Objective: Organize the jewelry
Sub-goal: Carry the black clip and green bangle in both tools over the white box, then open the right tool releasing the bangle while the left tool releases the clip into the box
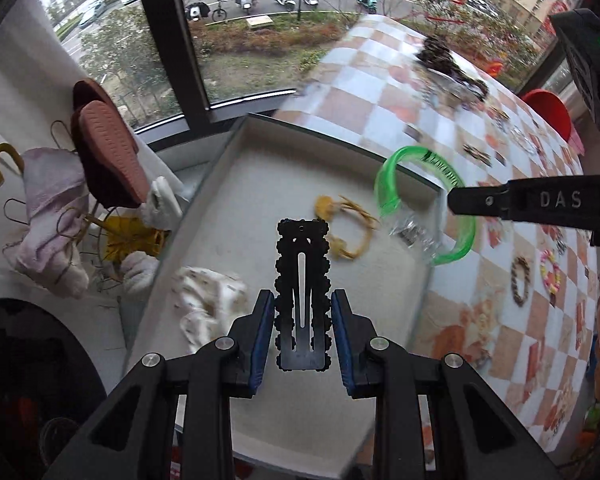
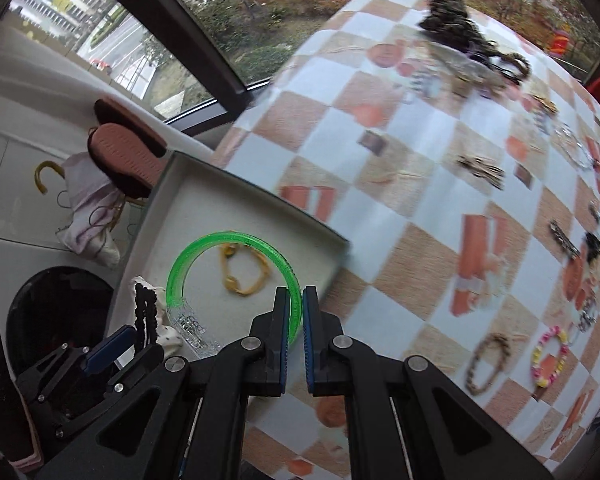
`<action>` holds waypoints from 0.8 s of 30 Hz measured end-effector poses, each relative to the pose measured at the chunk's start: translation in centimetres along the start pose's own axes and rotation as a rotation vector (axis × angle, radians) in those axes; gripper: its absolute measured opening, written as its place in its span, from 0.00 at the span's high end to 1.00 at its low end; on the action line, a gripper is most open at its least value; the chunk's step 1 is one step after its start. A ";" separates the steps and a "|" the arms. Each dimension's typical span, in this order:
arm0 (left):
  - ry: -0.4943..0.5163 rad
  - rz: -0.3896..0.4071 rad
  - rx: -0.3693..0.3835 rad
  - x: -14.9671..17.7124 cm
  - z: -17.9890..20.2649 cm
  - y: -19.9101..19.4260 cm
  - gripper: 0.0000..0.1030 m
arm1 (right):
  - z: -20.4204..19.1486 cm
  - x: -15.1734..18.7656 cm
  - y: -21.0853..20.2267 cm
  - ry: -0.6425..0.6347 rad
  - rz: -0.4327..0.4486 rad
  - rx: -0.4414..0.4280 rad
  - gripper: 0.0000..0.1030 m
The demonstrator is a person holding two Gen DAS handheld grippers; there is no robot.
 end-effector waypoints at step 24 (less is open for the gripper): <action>-0.034 -0.070 -0.080 -0.6 -3.9 6.8 0.67 | -4.0 -3.3 10.2 0.018 -0.120 0.037 0.89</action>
Point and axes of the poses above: each gripper's, at about its wrist camera, not at the fingertips, and y roughly the way its jaws point, z to its right, x to its underside, the point moved 3 cm from there along y, roughly the way its jaws point, and after that the axes turned 4 degrees about z, right-handed, at the moved point
